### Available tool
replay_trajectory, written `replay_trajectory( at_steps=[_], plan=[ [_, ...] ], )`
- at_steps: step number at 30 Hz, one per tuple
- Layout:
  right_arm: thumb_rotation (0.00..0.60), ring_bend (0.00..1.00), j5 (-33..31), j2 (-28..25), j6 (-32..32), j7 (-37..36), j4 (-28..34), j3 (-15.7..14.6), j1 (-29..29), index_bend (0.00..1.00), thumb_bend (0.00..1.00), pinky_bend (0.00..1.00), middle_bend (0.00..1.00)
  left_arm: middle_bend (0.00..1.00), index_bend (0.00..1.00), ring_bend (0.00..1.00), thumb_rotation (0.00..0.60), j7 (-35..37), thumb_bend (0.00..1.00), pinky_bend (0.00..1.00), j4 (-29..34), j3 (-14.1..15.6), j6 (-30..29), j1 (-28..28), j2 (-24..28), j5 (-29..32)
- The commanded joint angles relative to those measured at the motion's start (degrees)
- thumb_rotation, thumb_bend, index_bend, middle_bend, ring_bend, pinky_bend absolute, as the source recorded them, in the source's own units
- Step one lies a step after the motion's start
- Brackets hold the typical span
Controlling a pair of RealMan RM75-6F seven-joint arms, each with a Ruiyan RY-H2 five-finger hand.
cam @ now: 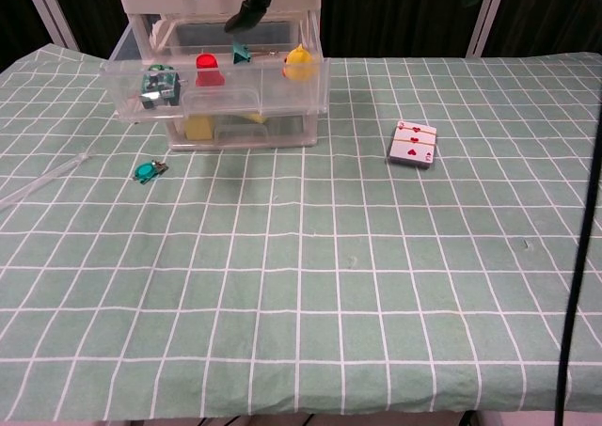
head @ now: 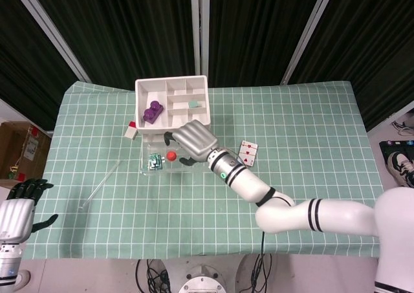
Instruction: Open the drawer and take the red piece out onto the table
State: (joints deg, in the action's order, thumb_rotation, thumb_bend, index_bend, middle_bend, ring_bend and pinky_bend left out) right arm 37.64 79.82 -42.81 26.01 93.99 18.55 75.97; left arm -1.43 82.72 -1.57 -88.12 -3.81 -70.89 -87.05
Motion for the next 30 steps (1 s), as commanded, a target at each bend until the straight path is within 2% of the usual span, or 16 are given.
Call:
replay_trajectory(
  at_steps=[1, 10, 20, 26, 30],
  plan=[
    [0.6, 1.0, -5.5, 3.0, -0.1, 4.8, -3.7, -2.3, 4.5, 0.4, 0.15, 1.0, 0.96, 0.22, 0.29, 0.16, 0.6, 0.1, 0.0, 0.2, -0.1, -0.1, 0.0, 0.1, 0.0, 0.1],
    [0.6, 1.0, -8.6, 6.7, -0.9, 7.8, -7.8, -4.7, 7.7, 0.4, 0.15, 1.0, 0.96, 0.22, 0.29, 0.16, 0.6, 0.4, 0.0, 0.2, -0.5, -0.3, 0.1, -0.1, -0.3, 0.0],
    [0.6, 1.0, -9.6, 8.8, 0.1, 7.3, -10.8, -5.3, 8.9, 0.41, 0.17, 1.0, 0.96, 0.22, 0.29, 0.16, 0.6, 1.1, 0.0, 0.2, -1.3, -0.3, 0.1, 0.3, -0.6, 0.5],
    [0.6, 1.0, -9.7, 9.4, 0.7, 6.7, -11.8, -5.7, 9.1, 0.46, 0.2, 1.0, 0.96, 0.22, 0.29, 0.16, 0.6, 1.4, 0.0, 0.2, -1.8, -0.3, -0.1, 0.5, -0.9, 0.5],
    [0.6, 1.0, -9.5, 9.8, 0.4, 6.3, -12.2, -5.7, 9.1, 0.56, 0.31, 1.0, 0.96, 0.22, 0.29, 0.16, 0.6, 1.6, 0.0, 0.2, -2.1, -0.2, -0.1, 0.6, -1.1, 0.4]
  ],
)
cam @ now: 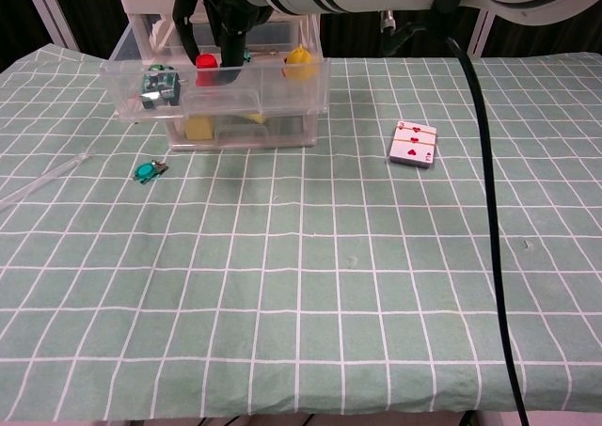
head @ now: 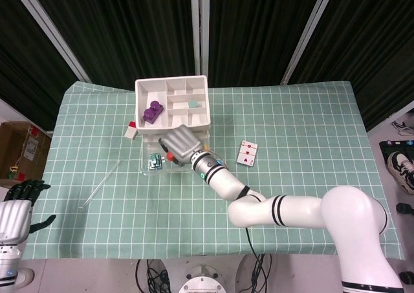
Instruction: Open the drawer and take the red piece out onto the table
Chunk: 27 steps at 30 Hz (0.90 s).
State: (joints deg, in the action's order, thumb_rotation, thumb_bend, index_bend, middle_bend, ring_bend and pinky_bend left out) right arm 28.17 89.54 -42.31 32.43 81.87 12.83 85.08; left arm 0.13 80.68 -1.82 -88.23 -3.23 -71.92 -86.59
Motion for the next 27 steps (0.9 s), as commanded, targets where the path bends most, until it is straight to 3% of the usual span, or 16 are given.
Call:
replay_trajectory(
  at_steps=[1, 8, 12, 15, 20, 24, 27],
  plan=[
    [0.6, 1.0, 0.1, 0.1, -0.1, -0.2, 0.0, 0.0, 0.0, 0.59, 0.32, 1.0, 0.96, 0.22, 0.29, 0.16, 0.6, 0.1, 0.0, 0.2, -0.2, 0.0, 0.0, 0.0, -0.1, 0.0],
    [0.6, 1.0, 3.4, -2.6, -3.9, -3.1, 4.3, 1.6, -2.5, 0.68, 0.37, 1.0, 0.96, 0.22, 0.29, 0.16, 0.6, 0.3, 0.0, 0.2, -0.2, 0.0, 0.2, -0.2, 0.1, -0.2],
    [0.6, 1.0, 9.3, -7.3, -9.7, -7.2, 11.5, 2.8, -7.5, 0.69, 0.37, 1.0, 0.96, 0.22, 0.29, 0.16, 0.6, 0.0, 0.0, 0.2, 0.1, -0.2, 0.2, -0.5, 0.6, -0.7],
    [0.6, 1.0, 16.3, -12.1, -14.5, -11.7, 19.0, 2.0, -13.7, 0.69, 0.37, 1.0, 0.96, 0.22, 0.29, 0.16, 0.6, -0.3, 0.0, 0.2, 0.6, -0.3, -0.1, -0.8, 0.9, -1.3],
    [0.6, 1.0, 30.1, -17.4, -20.3, -20.2, 25.9, -4.3, -24.8, 0.69, 0.37, 1.0, 0.96, 0.22, 0.29, 0.16, 0.6, -0.9, 0.0, 0.2, 1.3, -0.3, 0.1, -1.1, 0.7, -1.7],
    [0.6, 1.0, 40.9, -19.2, -23.8, -29.1, 25.8, -10.3, -33.0, 0.69, 0.37, 1.0, 0.96, 0.22, 0.29, 0.16, 0.6, -1.5, 0.0, 0.2, 1.5, -0.5, 0.1, -1.6, 0.5, -2.0],
    [0.6, 1.0, 47.7, -20.1, -22.5, -33.5, 23.6, -14.9, -36.4, 0.69, 0.38, 1.0, 0.96, 0.22, 0.29, 0.16, 0.6, -2.1, 0.0, 0.2, 2.0, -0.6, 0.4, -2.0, 0.4, -2.3]
  ],
)
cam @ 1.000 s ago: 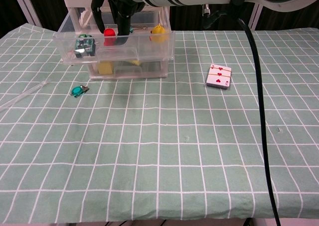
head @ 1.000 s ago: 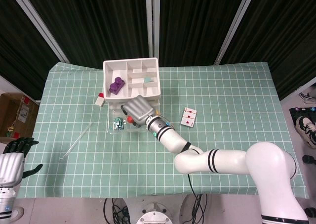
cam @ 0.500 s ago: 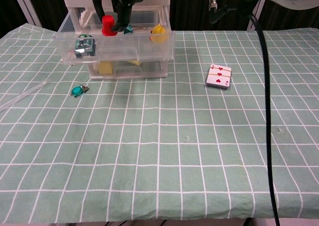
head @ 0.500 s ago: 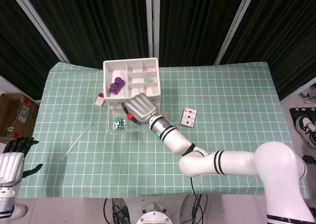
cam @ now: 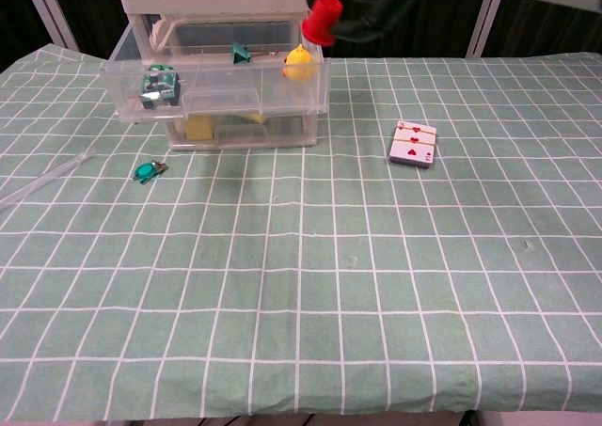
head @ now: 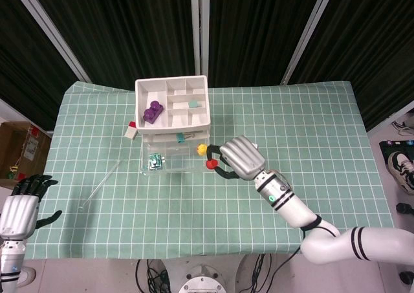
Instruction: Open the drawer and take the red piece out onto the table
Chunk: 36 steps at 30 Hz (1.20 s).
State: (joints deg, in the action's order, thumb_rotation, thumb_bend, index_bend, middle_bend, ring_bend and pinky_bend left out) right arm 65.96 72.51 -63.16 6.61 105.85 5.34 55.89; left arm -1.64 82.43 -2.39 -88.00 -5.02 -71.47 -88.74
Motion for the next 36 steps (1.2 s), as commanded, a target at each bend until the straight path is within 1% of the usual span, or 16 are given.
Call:
replay_trajectory(
  at_steps=[1, 3, 6, 11, 15, 18, 21, 22, 24, 26, 27, 30, 32, 33, 34, 36],
  plan=[
    [0.6, 1.0, 11.0, -3.2, -0.9, -7.5, -0.9, -8.3, -7.5, 0.68, 0.38, 1.0, 0.96, 0.22, 0.29, 0.16, 0.6, -0.4, 0.0, 0.2, 0.4, -0.1, 0.2, -0.3, -0.1, -0.2],
    [0.6, 1.0, 12.7, -2.0, 0.4, -5.7, -2.8, -9.4, -7.9, 0.68, 0.38, 1.0, 0.96, 0.22, 0.29, 0.16, 0.6, -0.7, 0.0, 0.2, 0.7, -0.2, 0.4, -0.6, -0.4, -0.2],
    [0.6, 1.0, 12.9, 1.4, 2.7, -2.1, -5.9, -9.5, -7.8, 0.67, 0.38, 1.0, 0.96, 0.22, 0.29, 0.16, 0.6, -1.3, 0.0, 0.2, 1.0, -0.1, 0.9, -1.1, -0.6, -0.7],
    [0.6, 1.0, 11.1, 10.7, 7.2, 3.4, -13.4, -7.6, -6.8, 0.62, 0.38, 1.0, 0.96, 0.22, 0.29, 0.16, 0.6, -2.1, 0.0, 0.2, 1.5, 0.3, 1.3, -1.5, -0.7, -1.2],
    [0.6, 1.0, 10.0, 16.1, 8.7, 6.7, -18.3, -6.3, -6.4, 0.54, 0.38, 1.0, 0.96, 0.22, 0.29, 0.16, 0.6, -2.0, 0.0, 0.2, 1.4, 0.4, 1.3, -1.4, -0.9, -1.0],
    [0.6, 1.0, 9.0, 19.0, 9.3, 9.2, -21.0, -5.4, -6.4, 0.39, 0.38, 1.0, 0.96, 0.22, 0.29, 0.16, 0.6, -1.7, 0.0, 0.2, 1.0, 0.4, 1.0, -1.3, -1.1, -0.9],
    [0.6, 1.0, 8.2, 19.9, 9.6, 11.1, -21.6, -5.1, -6.8, 0.18, 0.37, 1.0, 0.96, 0.22, 0.29, 0.16, 0.6, -1.4, 0.0, 0.2, 0.6, 0.4, 0.8, -1.2, -1.5, -0.9],
    [0.6, 0.99, 8.0, 19.8, 9.4, 11.4, -21.2, -5.0, -7.2, 0.1, 0.36, 1.0, 0.96, 0.22, 0.29, 0.16, 0.6, -1.2, 0.0, 0.2, 0.4, 0.5, 0.9, -1.2, -1.6, -0.9],
    [0.6, 0.99, 7.9, 18.6, 8.4, 11.9, -19.8, -5.0, -8.1, 0.03, 0.31, 1.0, 0.94, 0.22, 0.29, 0.16, 0.6, -1.0, 0.0, 0.2, 0.1, 0.5, 0.9, -1.3, -1.7, -1.0],
    [0.6, 0.96, 8.2, 16.8, 6.6, 12.0, -17.8, -5.1, -9.5, 0.0, 0.27, 0.99, 0.89, 0.22, 0.29, 0.16, 0.6, -0.7, 0.0, 0.2, 0.0, 0.5, 0.8, -1.2, -1.8, -0.9],
    [0.6, 0.93, 8.7, 15.2, 4.7, 11.6, -16.2, -5.3, -10.8, 0.0, 0.26, 0.99, 0.87, 0.22, 0.29, 0.16, 0.6, -0.5, 0.0, 0.2, -0.1, 0.4, 0.6, -1.2, -1.8, -0.9],
    [0.6, 0.76, 10.4, 11.1, -0.5, 9.9, -12.9, -6.3, -14.6, 0.0, 0.25, 0.91, 0.72, 0.22, 0.29, 0.16, 0.6, -0.2, 0.0, 0.2, -0.6, 0.4, 0.4, -1.1, -2.0, -0.8],
    [0.6, 0.6, 11.7, 7.5, -5.0, 8.4, -10.9, -7.3, -18.1, 0.0, 0.25, 0.79, 0.59, 0.22, 0.29, 0.16, 0.6, 0.0, 0.0, 0.2, -0.9, 0.4, 0.4, -1.1, -2.1, -0.8],
    [0.6, 0.54, 12.3, 5.6, -7.7, 7.3, -10.0, -7.9, -20.2, 0.0, 0.25, 0.74, 0.55, 0.22, 0.29, 0.16, 0.6, 0.0, 0.0, 0.2, -1.1, 0.4, 0.4, -1.1, -2.2, -0.8],
    [0.6, 0.46, 12.7, 4.1, -9.6, 6.2, -9.6, -8.4, -21.8, 0.0, 0.25, 0.65, 0.48, 0.22, 0.29, 0.16, 0.6, -0.1, 0.0, 0.2, -1.3, 0.4, 0.3, -1.1, -2.3, -0.7],
    [0.6, 0.27, 13.4, 1.6, -13.4, 3.7, -8.9, -9.2, -25.1, 0.0, 0.25, 0.44, 0.32, 0.22, 0.29, 0.16, 0.6, -0.4, 0.0, 0.2, -1.5, 0.2, 0.2, -1.1, -2.5, -0.6]
  ],
)
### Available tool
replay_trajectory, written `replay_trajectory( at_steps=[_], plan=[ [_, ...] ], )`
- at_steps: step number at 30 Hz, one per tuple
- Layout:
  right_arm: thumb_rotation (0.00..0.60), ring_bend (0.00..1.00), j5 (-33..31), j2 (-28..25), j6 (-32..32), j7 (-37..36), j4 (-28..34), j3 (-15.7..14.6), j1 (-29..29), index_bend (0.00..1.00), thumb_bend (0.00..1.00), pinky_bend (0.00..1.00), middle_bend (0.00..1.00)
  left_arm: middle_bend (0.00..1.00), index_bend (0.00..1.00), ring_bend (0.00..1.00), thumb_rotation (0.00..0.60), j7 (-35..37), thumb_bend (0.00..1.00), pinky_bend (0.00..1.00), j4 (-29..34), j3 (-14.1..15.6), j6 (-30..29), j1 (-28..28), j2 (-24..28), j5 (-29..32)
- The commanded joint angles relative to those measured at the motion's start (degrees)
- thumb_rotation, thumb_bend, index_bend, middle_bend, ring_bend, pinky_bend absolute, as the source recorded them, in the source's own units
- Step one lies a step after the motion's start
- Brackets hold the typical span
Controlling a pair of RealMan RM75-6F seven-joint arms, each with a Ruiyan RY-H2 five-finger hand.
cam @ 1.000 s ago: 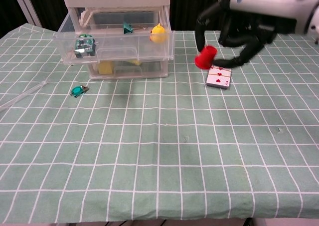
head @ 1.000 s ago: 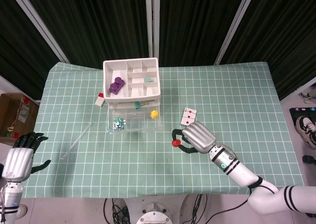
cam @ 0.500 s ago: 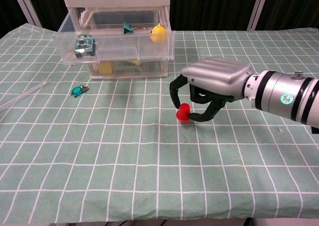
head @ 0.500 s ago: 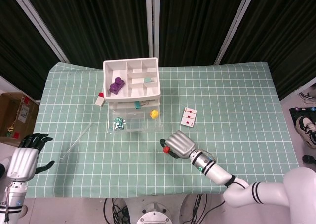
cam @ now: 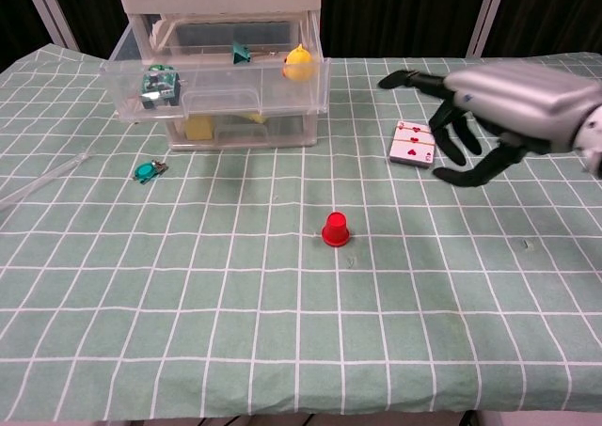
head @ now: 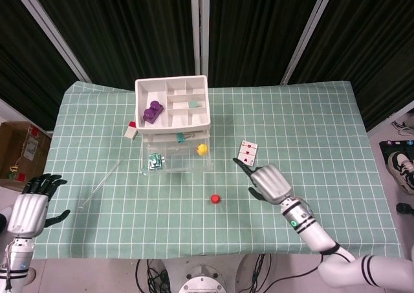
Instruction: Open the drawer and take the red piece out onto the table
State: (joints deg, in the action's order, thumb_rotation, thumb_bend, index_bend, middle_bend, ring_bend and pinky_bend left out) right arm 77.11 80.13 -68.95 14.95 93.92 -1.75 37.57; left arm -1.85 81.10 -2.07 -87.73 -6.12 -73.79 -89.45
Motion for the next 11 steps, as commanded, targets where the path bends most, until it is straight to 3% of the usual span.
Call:
replay_trajectory(
  at_steps=[1, 2, 4, 11],
  plan=[
    [0.6, 0.16, 2.8, -7.3, -10.3, -6.3, 3.1, -2.5, -8.9, 0.0, 0.25, 0.31, 0.22, 0.22, 0.29, 0.16, 0.6, -0.3, 0.0, 0.2, -0.2, -0.2, -0.1, -0.1, -0.4, 0.2],
    [0.6, 0.07, 3.4, -8.1, -12.3, -7.4, 2.9, -2.7, -10.5, 0.0, 0.24, 0.18, 0.14, 0.22, 0.29, 0.16, 0.6, -0.4, 0.0, 0.2, -0.2, -0.3, 0.0, -0.1, -0.5, 0.3],
    [0.6, 0.0, 4.8, -9.6, -16.6, -9.5, 2.3, -3.4, -14.0, 0.0, 0.24, 0.03, 0.04, 0.22, 0.29, 0.16, 0.6, -0.8, 0.0, 0.2, -0.1, -0.3, 0.2, -0.3, -0.6, 0.2],
    [0.6, 0.0, 6.9, -12.6, -25.3, -16.0, 0.7, -4.8, -23.0, 0.0, 0.24, 0.0, 0.0, 0.22, 0.29, 0.16, 0.6, -2.0, 0.0, 0.2, 1.3, -0.3, -0.1, -0.5, -0.5, -0.2]
  ],
)
